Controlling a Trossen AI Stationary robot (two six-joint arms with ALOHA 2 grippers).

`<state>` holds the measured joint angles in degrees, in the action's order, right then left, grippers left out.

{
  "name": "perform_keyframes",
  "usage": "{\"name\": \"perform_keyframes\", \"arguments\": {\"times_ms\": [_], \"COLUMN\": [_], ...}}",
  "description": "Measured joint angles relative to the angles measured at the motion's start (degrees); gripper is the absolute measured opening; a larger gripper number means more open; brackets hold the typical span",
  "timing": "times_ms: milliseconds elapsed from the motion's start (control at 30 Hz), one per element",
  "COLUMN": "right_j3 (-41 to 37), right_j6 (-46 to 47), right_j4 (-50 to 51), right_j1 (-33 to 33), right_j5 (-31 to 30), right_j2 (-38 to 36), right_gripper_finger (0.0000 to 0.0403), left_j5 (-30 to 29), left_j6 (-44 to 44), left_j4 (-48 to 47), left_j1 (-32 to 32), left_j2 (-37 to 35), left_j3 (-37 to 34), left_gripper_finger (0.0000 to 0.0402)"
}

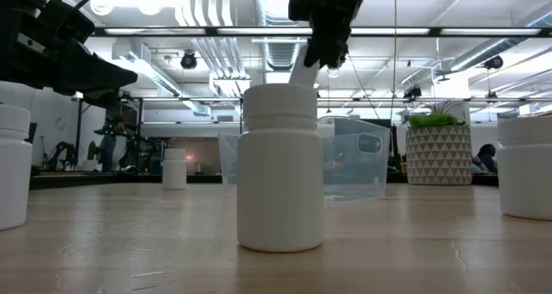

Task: Pick and place pill bottles into a basket
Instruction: Put the white pill bottle into the transparent bin

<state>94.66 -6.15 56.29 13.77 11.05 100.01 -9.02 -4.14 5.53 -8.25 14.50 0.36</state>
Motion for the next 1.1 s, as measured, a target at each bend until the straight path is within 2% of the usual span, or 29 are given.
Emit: {"name": "perform_keyframes", "arguments": {"times_ms": [133,467,600,800,1100], "right_j3": [4.41,26.77,32.49,33.3,28.85], "right_j6": [0.14,-0.33,-0.68,-1.73,-2.43], "right_j4": [2.9,15.72,20.26,22.16,20.48], "right_j1": [0.96,1.11,0.56,-1.38,-4.33], "right_j5": [0.56,1.05,1.05,1.05,0.99], "right_j2": [1.49,14.97,19.03,22.25,22.88], "right_gripper_finger": [0.0167,0.0167,0.0167,0.0167,0.0167], "left_j5": [0.0,0.0,0.0,0.0,0.0], "left_j6": [0.0,0.0,0.0,0.0,0.02], "left_j4": [-0.01,-0.03,-0.02,-0.08,-0.12], "left_j1": [0.0,0.0,0.0,0.0,0.0], "left_j2": [-0.02,0.06,0.09,0.12,0.11], "left_j3": [0.0,0.0,0.0,0.0,0.0], "left_gripper_finger": [0.0,0.0,0.0,0.0,0.0]}}
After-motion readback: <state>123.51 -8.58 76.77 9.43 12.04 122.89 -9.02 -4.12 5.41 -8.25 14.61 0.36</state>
